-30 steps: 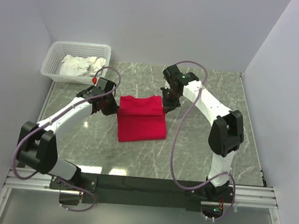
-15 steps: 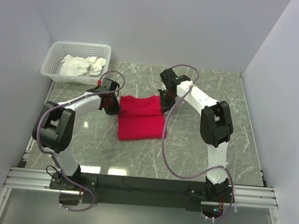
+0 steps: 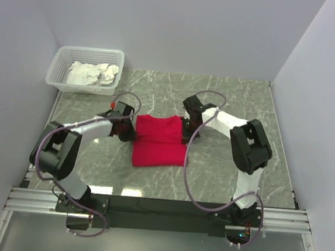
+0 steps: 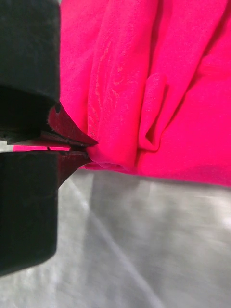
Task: Fold and stack the t-shirts
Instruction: Fold the tshirt
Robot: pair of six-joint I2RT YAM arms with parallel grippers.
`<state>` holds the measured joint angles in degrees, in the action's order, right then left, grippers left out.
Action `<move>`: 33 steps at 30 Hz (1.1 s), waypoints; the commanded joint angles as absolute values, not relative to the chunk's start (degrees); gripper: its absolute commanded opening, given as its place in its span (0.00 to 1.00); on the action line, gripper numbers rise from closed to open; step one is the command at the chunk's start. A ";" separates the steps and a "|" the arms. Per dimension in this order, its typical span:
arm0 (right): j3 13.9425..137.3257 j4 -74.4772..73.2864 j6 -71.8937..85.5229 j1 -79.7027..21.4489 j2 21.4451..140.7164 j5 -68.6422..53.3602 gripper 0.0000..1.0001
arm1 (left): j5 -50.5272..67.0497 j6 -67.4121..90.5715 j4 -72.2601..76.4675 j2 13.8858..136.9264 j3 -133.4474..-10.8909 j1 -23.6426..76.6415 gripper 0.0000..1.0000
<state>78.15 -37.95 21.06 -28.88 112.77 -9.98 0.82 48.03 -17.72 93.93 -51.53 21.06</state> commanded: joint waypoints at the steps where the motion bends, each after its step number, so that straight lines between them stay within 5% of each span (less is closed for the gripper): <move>1: 69.20 -40.87 21.79 -30.67 108.13 -8.26 0.00 | -0.44 50.87 -23.47 89.23 -44.57 25.73 0.01; 7: 60.57 -41.13 23.99 -34.54 98.81 -7.82 0.00 | -1.75 57.38 -28.64 75.98 -37.80 31.55 0.01; 15: 64.24 -48.25 25.05 -34.63 88.87 -4.04 0.00 | -8.96 56.52 -38.93 61.27 -44.73 31.55 0.01; 33: 71.89 -58.18 24.17 -34.54 81.30 -5.54 0.00 | -7.47 55.63 -42.19 52.56 -50.62 31.46 0.01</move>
